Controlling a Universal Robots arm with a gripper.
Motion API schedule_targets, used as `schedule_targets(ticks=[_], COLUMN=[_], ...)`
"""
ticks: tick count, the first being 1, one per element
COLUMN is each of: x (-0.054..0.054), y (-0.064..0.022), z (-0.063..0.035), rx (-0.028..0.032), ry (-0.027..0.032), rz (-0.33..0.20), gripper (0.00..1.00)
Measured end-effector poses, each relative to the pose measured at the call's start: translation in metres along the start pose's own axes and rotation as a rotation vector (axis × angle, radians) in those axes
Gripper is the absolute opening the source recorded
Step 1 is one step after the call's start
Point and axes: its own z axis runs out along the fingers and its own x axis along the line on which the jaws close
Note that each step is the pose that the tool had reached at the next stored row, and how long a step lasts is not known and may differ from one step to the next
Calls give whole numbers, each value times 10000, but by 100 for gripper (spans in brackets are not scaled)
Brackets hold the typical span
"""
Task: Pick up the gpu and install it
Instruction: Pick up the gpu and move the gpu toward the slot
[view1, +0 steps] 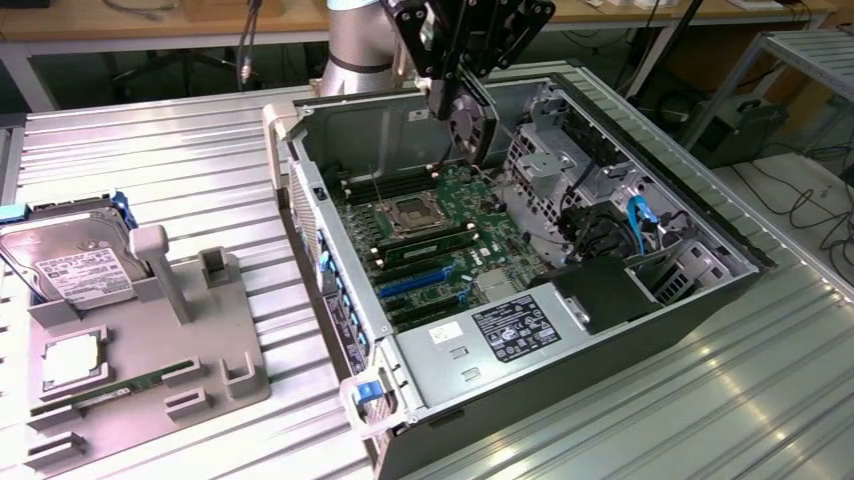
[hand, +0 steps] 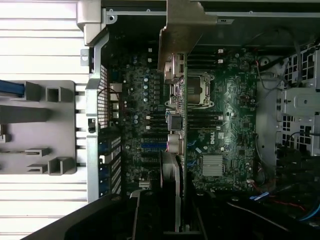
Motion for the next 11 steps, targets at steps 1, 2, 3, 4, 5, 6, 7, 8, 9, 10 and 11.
schedule_targets(ticks=[1, 2, 3, 4, 5, 6, 7, 8, 9, 10, 11], x=[-21, -44, -68, -98, -123, -141, -162, -185, -212, -234, -254], y=[0, 0, 0, 0, -1, -1, -1, -1, -1, -1, -2], z=[1, 2, 2, 4, 5, 7, 7, 7, 8, 9, 9], rx=[0, 1, 1, 1, 0, -1, 0, 1, 2, 1, 2], ry=[0, 0, 1, 0, 1, 0, 0, 1, 1, 1, 0], rz=[-1, -2, -2, -3, -5, -6, -7, -8, -8, -9, -9], gripper=[28, 28, 28, 28, 28, 28, 28, 28, 28, 28, 28])
